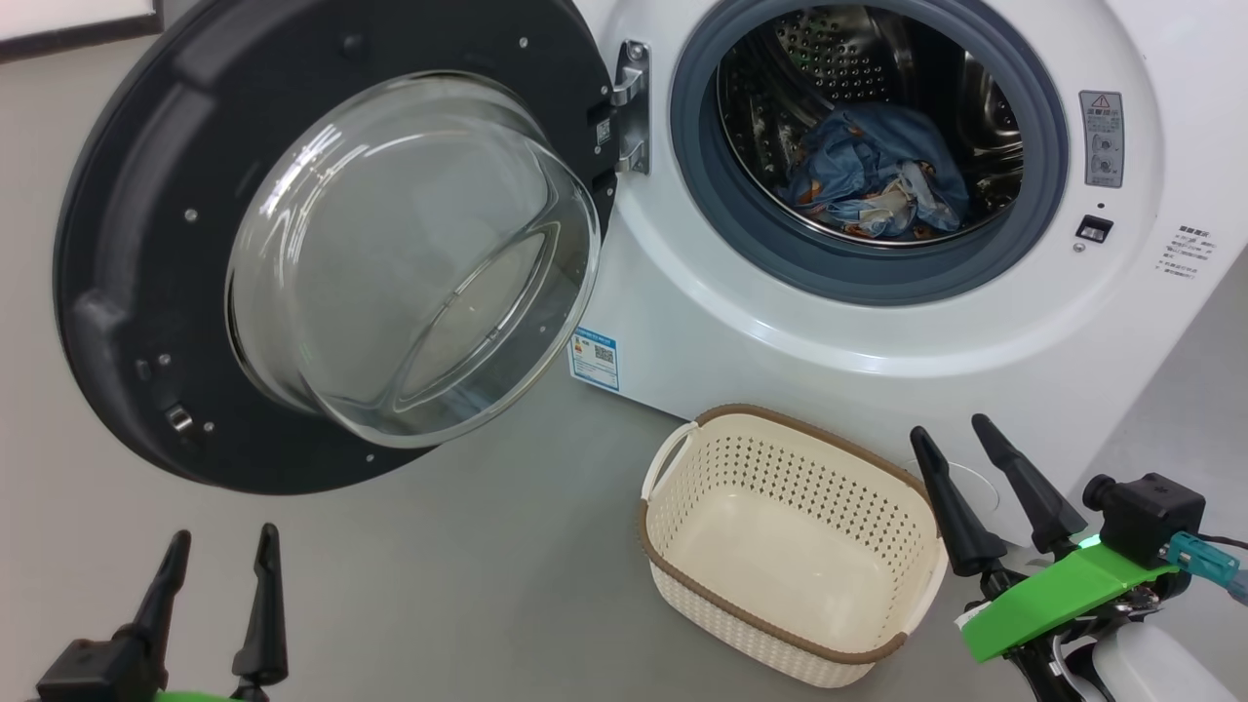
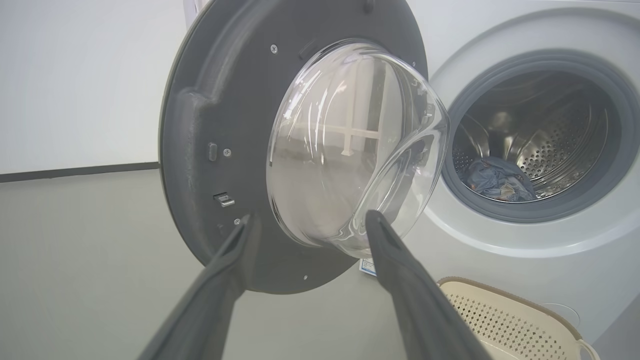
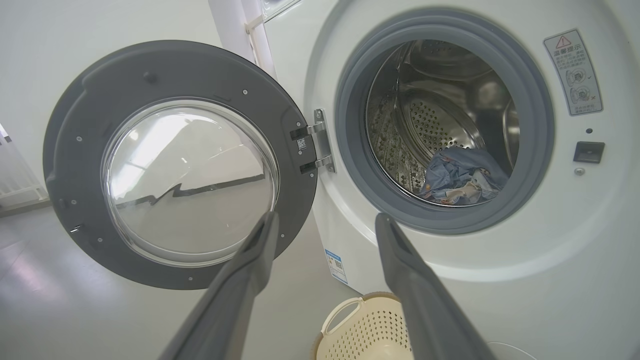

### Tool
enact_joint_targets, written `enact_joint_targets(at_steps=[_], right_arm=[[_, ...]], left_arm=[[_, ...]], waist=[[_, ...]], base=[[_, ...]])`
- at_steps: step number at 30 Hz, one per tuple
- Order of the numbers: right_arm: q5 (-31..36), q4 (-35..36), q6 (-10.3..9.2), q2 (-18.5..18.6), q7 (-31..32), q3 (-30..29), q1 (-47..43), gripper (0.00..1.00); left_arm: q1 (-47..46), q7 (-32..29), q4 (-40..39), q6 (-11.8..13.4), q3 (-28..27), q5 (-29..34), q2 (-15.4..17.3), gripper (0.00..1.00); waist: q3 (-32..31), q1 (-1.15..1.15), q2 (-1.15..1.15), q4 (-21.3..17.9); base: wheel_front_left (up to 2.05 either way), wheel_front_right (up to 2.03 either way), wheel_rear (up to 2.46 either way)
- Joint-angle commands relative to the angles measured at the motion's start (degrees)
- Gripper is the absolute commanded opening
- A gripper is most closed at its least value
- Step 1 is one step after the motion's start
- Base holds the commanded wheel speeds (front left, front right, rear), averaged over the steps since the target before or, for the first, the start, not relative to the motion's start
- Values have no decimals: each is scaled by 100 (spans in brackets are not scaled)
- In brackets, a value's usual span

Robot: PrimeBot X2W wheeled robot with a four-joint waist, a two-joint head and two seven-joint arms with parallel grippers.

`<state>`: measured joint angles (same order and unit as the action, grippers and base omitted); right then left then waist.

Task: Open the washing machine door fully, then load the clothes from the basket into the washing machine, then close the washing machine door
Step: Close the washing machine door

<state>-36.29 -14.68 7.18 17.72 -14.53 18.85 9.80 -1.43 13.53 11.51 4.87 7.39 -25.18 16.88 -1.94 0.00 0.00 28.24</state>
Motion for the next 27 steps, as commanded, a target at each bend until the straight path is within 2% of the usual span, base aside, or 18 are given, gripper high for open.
enact_joint_targets(at_steps=[1, 25, 26, 27], right_arm=[[-71, 116, 31, 68, -47, 130, -26, 100], [-111, 109, 31, 92, -47, 184, -30, 100], [-111, 109, 31, 90, -47, 182, -32, 100], [-112, 110, 31, 90, -47, 180, -33, 100]], left_arm=[[-105, 7, -177, 45, -195, -45, 152, 100], [-106, 5, -227, 99, -147, -118, 213, 100], [-111, 6, -223, 96, -150, -127, 218, 94], [-116, 8, -219, 93, -153, -137, 222, 46]], waist=[[-3, 0, 0, -10], [16, 0, 0, -121], [18, 0, 0, -121], [20, 0, 0, -123]], base=[[0, 0, 0], [0, 0, 0], [0, 0, 0], [0, 0, 0]])
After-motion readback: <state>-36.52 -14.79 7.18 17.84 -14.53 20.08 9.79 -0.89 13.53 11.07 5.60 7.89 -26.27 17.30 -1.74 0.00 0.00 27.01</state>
